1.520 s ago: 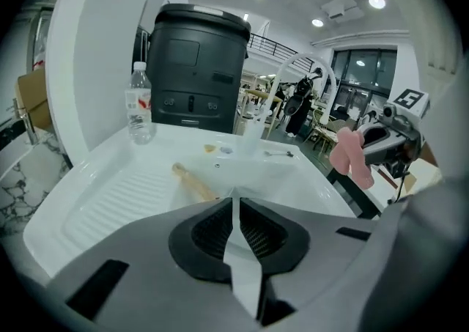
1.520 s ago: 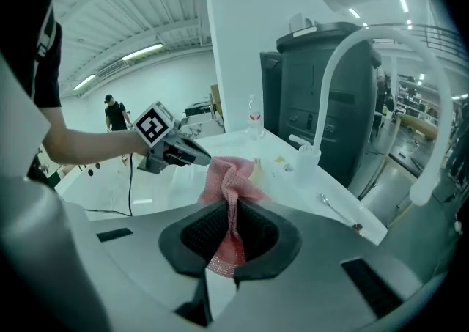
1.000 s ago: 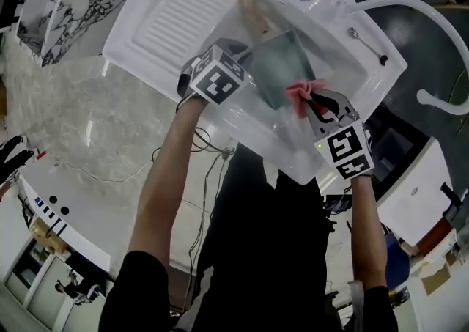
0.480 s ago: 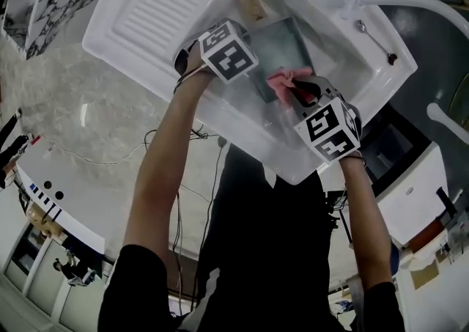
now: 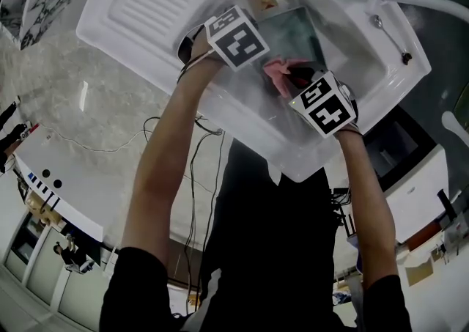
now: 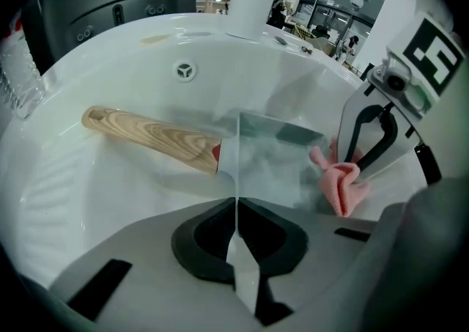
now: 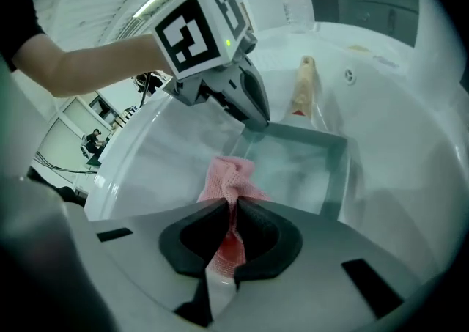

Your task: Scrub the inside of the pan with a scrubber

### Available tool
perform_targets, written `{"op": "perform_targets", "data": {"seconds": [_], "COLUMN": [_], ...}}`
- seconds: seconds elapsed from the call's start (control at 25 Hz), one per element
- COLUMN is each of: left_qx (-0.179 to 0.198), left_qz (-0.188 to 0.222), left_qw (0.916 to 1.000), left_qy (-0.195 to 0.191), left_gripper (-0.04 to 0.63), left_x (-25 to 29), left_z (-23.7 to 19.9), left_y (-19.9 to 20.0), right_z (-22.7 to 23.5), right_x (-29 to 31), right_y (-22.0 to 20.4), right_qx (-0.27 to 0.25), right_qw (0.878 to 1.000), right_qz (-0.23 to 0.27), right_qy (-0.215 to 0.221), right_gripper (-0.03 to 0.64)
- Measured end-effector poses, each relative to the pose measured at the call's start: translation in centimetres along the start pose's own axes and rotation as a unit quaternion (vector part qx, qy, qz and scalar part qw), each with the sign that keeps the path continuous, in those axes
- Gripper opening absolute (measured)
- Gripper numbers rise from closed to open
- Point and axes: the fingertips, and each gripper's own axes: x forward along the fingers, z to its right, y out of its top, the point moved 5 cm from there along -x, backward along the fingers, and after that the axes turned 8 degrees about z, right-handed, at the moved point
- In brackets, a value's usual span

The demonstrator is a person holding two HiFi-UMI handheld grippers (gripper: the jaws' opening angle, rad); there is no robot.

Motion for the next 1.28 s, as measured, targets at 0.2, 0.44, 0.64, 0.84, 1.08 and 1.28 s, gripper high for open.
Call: {"op": "perform_targets", "data": {"seconds": [0.2,0.44,0.64,0.84,1.08,1.28], "left_qx": [-0.008,-0.009,-0.019,-0.008,-0.003,0.018], "left_qz": [0.004,0.01,0.018,0.017,0.016,0.01], "left_qw": [0.9999,0.9997,0.9995,0.9998,0.9998,0.9998], "left_qy": [0.008,0.019,0.017,0.01,0.007,0.004], "left_gripper": [0.04,0.041,0.041,0.041,0.041,0.041], "left_x": [0.0,0.2,0.1,0.2,0.2,0.3], "left_z": [0.0,0.0,0.0,0.0,0.0,0.1], "left_y": [-0.1,-0.1,-0.3,-0.4,-0.4,-0.5], "right_z": [-0.4,-0.9,-2.4,-2.9,-1.6,1.6], "right_x": [2.4,4.5,5.6,5.9,4.7,3.2], "right_y": [-1.2,-2.5,-3.2,-3.4,-3.5,-4.6], "right_qx": [0.009,-0.041,-0.084,-0.136,-0.124,-0.084], "right_qw": [0.999,0.996,0.991,0.983,0.976,0.971], "right_qz": [-0.038,-0.081,-0.096,-0.114,-0.177,-0.211], "right_qy": [0.006,-0.017,-0.037,-0.048,-0.037,-0.069], "right_gripper": [0.04,0.041,0.04,0.037,0.037,0.038]}}
